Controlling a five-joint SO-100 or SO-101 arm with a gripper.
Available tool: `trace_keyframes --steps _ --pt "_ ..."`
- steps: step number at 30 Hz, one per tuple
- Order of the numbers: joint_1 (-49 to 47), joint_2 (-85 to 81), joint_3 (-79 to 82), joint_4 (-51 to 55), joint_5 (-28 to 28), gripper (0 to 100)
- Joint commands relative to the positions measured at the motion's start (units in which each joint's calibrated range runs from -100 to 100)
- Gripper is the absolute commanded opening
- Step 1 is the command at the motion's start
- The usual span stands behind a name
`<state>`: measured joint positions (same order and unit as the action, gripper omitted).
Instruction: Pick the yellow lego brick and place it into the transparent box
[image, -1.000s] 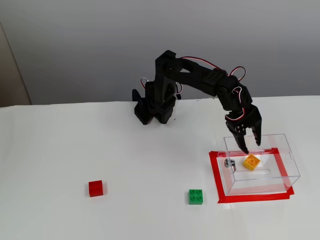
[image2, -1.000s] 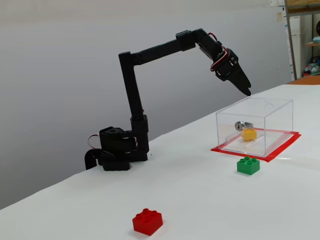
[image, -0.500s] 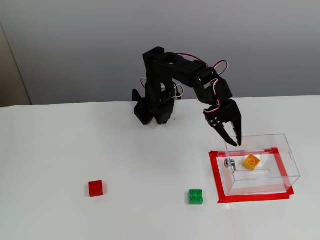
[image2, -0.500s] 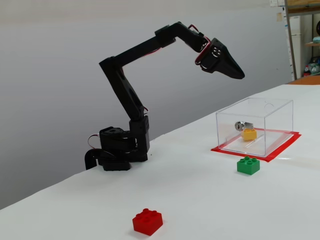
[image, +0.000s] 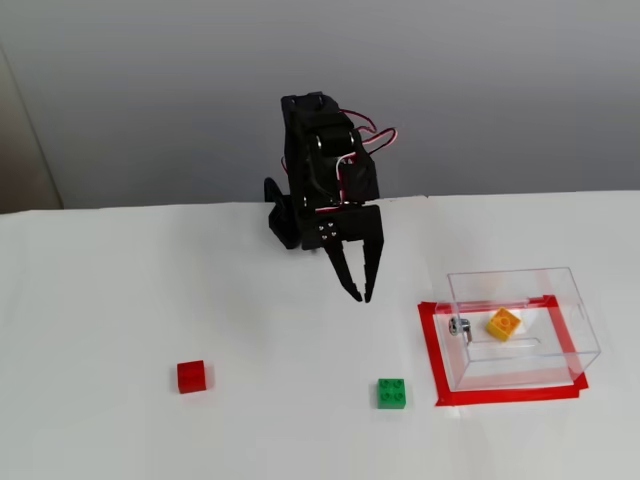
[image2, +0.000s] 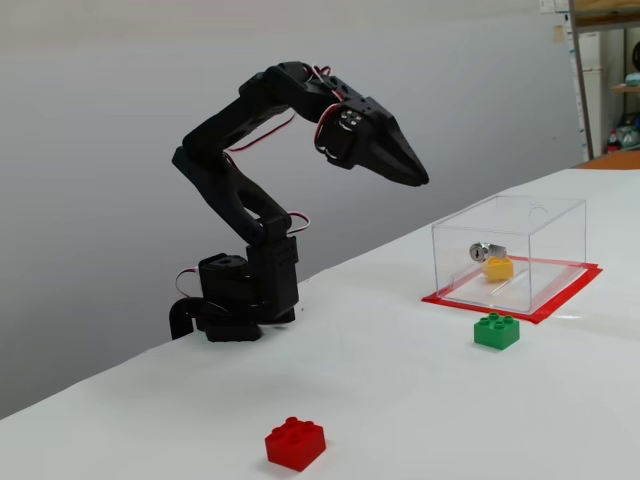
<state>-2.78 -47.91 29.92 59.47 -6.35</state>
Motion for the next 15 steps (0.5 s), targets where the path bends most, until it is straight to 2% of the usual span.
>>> trace_keyframes --steps 1,6,15 --pt "3.8 -3.9 3.9 0.1 0.8 1" --pt "8.3 -9.2 13.7 0.1 0.8 1" --pt "10.4 -17.6 29.2 -0.6 0.7 1"
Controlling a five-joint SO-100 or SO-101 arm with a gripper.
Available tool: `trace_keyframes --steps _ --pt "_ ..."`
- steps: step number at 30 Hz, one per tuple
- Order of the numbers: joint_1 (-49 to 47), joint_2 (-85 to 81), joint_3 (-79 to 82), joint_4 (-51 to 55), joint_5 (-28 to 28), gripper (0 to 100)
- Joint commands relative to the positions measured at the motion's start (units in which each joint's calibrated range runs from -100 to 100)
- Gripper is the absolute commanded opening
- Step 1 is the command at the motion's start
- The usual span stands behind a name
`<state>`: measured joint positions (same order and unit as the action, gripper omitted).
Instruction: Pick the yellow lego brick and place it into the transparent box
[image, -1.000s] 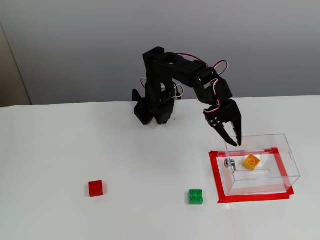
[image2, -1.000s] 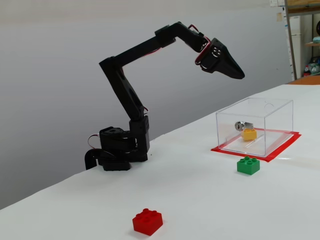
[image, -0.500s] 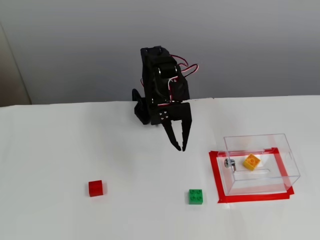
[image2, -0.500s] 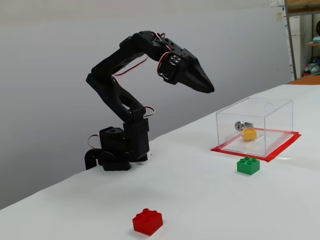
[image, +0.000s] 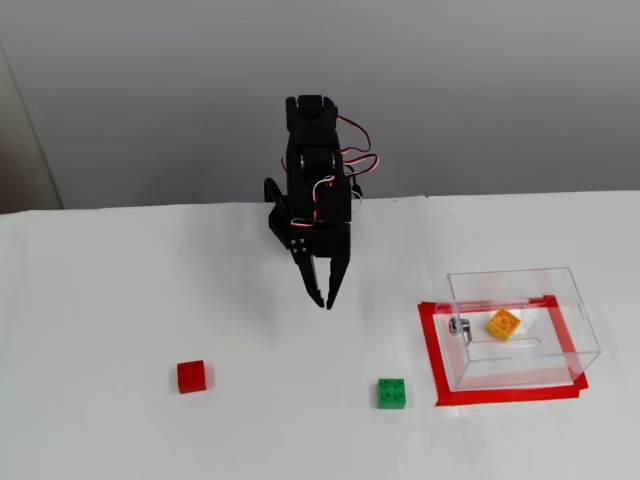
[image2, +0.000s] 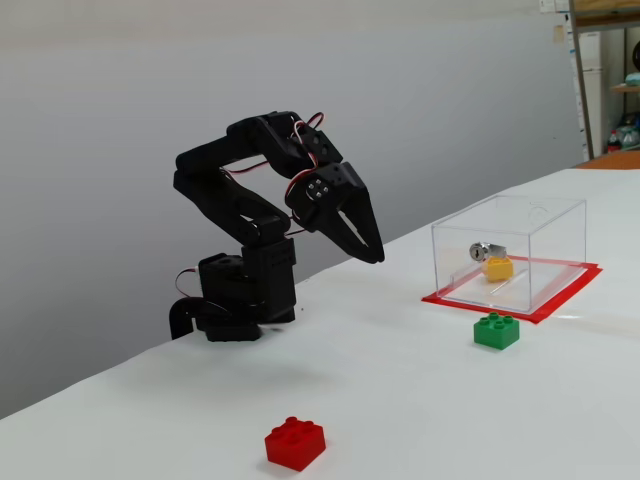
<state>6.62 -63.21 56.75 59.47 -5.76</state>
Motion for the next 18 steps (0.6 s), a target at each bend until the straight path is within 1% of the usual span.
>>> trace_keyframes --steps 1,5,9,15,18 --pt "1.7 -3.0 3.6 -0.8 0.1 1" --pt "4.3 -5.7 9.5 -0.2 0.1 1" --pt "4.7 -9.5 16.5 -0.8 0.4 1" --pt "2.0 -19.1 23.3 -0.2 6.1 1" --pt "0.7 -23.5 27.6 -0.3 6.4 1"
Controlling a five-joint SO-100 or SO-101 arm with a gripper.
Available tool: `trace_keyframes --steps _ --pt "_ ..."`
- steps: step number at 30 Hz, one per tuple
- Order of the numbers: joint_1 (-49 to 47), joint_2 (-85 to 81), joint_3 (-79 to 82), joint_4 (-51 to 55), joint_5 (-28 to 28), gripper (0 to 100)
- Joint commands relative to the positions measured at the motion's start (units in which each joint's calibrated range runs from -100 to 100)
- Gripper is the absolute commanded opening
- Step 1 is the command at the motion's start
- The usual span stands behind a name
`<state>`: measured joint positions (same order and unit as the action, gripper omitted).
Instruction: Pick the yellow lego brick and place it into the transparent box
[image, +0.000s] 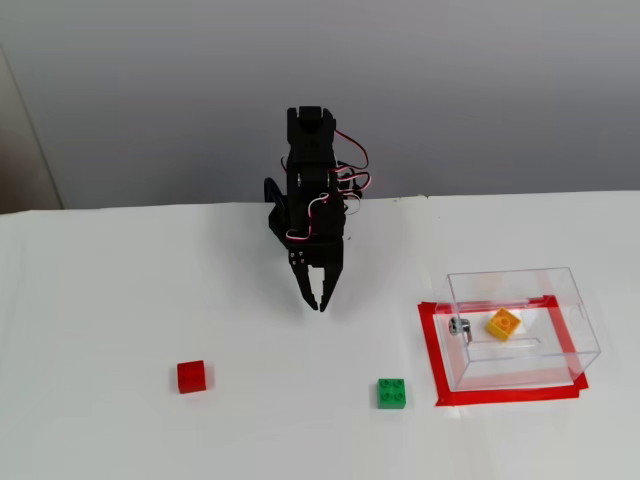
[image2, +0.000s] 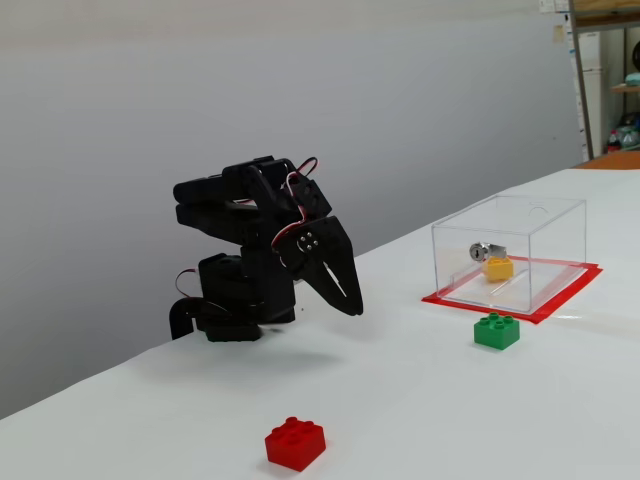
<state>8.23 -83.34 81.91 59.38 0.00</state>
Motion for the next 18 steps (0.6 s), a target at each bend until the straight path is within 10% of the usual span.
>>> trace_keyframes --steps 1,18 --pt "-1.2 -4.7 4.2 -0.1 0.7 1" --pt "-0.4 -16.4 14.7 -0.8 1.1 1"
